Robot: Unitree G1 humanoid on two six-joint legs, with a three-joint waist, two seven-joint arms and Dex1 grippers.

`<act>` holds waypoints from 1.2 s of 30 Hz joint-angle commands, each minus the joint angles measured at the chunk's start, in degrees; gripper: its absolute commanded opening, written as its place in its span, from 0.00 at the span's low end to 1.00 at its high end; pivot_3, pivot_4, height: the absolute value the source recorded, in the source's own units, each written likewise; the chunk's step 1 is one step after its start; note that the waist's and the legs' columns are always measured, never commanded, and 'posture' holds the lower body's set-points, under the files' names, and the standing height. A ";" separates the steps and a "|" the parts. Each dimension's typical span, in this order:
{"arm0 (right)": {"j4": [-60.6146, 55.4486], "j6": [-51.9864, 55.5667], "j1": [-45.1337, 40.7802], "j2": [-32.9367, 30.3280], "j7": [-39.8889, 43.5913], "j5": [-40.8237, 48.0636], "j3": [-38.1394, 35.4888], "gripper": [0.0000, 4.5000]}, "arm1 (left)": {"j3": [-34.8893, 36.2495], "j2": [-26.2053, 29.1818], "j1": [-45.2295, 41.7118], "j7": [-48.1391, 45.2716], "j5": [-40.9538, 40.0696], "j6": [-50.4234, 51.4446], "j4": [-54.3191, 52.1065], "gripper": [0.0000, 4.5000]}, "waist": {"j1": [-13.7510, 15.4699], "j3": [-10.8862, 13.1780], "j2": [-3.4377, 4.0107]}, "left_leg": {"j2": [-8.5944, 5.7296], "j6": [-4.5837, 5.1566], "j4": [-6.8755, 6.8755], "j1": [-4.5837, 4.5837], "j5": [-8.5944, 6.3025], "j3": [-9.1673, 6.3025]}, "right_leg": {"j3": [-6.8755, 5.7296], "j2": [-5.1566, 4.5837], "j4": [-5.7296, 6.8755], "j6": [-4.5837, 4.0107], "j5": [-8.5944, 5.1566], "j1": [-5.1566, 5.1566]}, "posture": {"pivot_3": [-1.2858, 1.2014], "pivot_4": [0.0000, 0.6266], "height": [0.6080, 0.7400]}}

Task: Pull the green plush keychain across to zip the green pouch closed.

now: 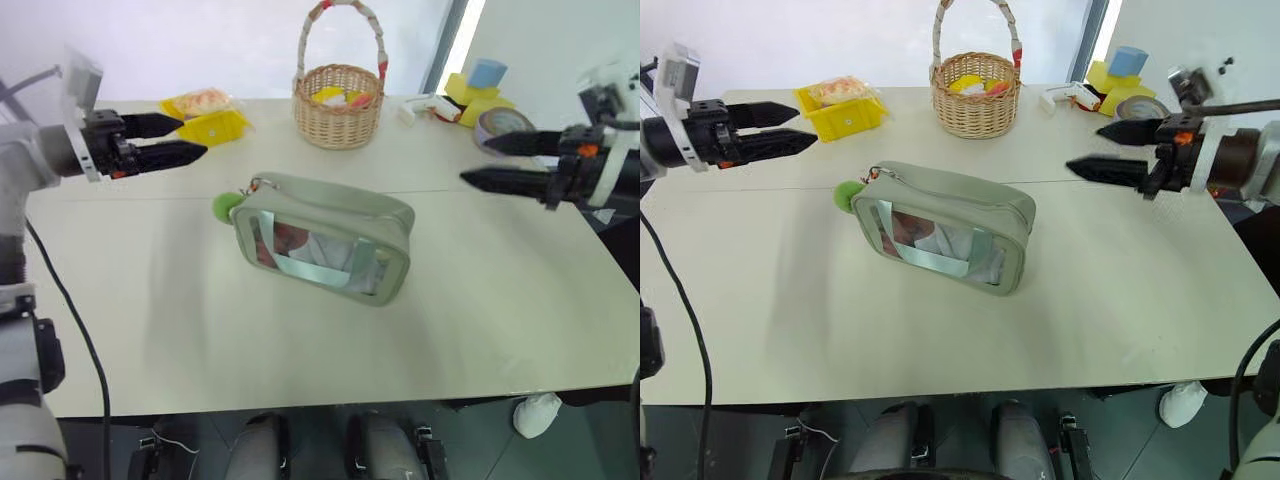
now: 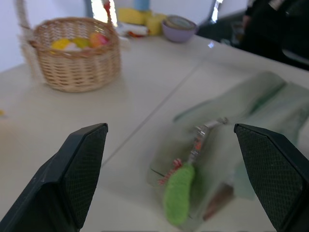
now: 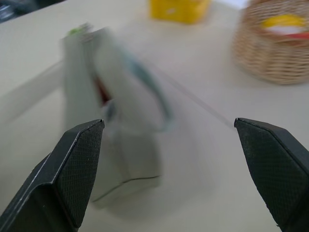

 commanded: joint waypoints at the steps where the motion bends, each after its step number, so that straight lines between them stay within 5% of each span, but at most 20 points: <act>1: -3.36 -0.08 0.87 -0.84 0.40 1.48 -0.25 1.00 | 0.57 0.89 1.09 0.13 0.82 -1.81 -1.76 0.99 | 0.15 0.00 0.00 | 0.00 0.00 0.00 0.00 0.00 0.00 | 0.00 -0.01 0.00 0.00 0.00 0.00 | 0.52 0.24 0.99; 8: -4.09 -0.91 0.00 -0.95 0.05 1.52 0.53 1.00 | 1.31 0.92 1.93 0.86 0.44 -1.60 -2.40 0.99 | 0.11 0.01 -0.02 | -0.01 0.00 0.04 -0.08 0.00 0.01 | 0.03 -0.01 0.01 0.00 0.00 -0.09 | 0.52 0.24 0.99; 14: -6.65 5.18 -5.87 5.41 -4.20 8.04 1.21 1.00 | 1.48 3.32 4.20 -0.93 0.57 -1.50 -5.86 0.99 | -0.16 0.01 -0.02 | 0.03 0.00 0.04 -0.05 0.00 0.01 | 0.03 0.02 0.08 0.00 0.00 -0.13 | 0.52 0.24 0.99; 18: -12.41 7.94 -5.54 13.29 -11.68 9.55 4.84 1.00 | 5.30 5.59 8.28 -2.50 -6.94 6.27 -15.92 0.99 | -0.18 0.03 -0.04 | 0.14 -0.09 0.03 -0.08 0.05 0.04 | 0.06 0.02 0.25 0.00 0.00 -0.20 | 0.52 0.24 0.99; 28: -14.08 -4.67 -0.96 16.18 -15.13 -7.39 21.21 1.00 | 6.44 5.28 12.34 2.10 -8.40 5.87 -21.31 0.99 | 0.29 0.02 -0.05 | -0.03 0.01 0.09 -0.11 -0.01 0.01 | 0.08 -0.01 0.26 0.00 0.00 -0.19 | 0.52 0.24 0.99; 32: -13.62 -8.51 -1.43 16.23 -12.68 -10.04 22.44 0.72 | 8.12 5.39 13.75 4.05 -9.89 7.32 -22.55 1.00 | 0.02 0.02 -0.07 | 0.00 0.01 0.09 -0.11 0.00 0.00 | 0.08 -0.01 0.26 0.00 0.00 -0.19 | 0.52 0.24 0.99; 36: -11.40 -16.83 -2.24 17.06 -10.39 -15.95 24.57 0.26 | 7.31 5.25 13.51 4.51 -9.45 6.50 -21.99 1.00 | -0.03 0.02 -0.07 | 0.00 0.01 0.09 -0.10 0.00 0.00 | 0.08 0.01 0.26 0.00 0.00 -0.19 | 0.52 0.24 0.99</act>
